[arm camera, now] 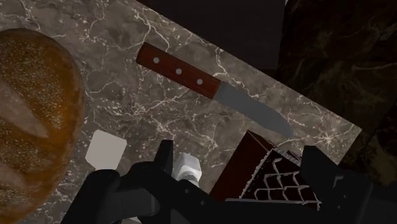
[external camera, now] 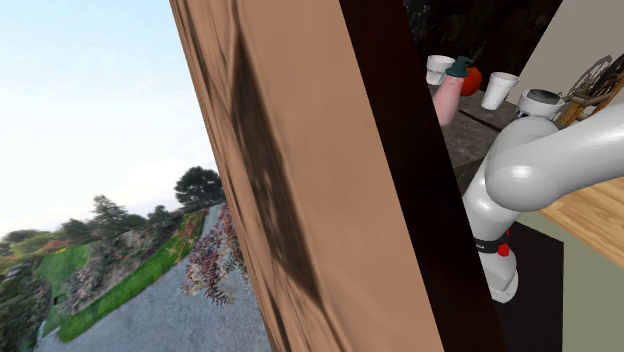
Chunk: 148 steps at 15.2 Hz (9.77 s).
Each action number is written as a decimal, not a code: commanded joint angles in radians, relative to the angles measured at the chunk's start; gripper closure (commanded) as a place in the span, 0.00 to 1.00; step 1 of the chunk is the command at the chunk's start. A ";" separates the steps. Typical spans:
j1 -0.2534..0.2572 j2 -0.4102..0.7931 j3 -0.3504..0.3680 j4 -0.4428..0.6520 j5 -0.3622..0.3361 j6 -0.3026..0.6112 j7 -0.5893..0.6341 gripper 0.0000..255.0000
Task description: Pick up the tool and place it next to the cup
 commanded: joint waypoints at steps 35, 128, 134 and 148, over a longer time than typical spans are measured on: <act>0.332 0.152 -0.090 -0.662 -0.182 0.848 -0.822 0.00; 0.554 0.275 -1.460 0.463 -0.636 0.293 -1.925 1.00; 0.565 0.259 -1.498 0.401 -0.664 0.361 -1.908 1.00; 0.633 0.204 -1.620 0.293 -0.757 0.503 -1.853 1.00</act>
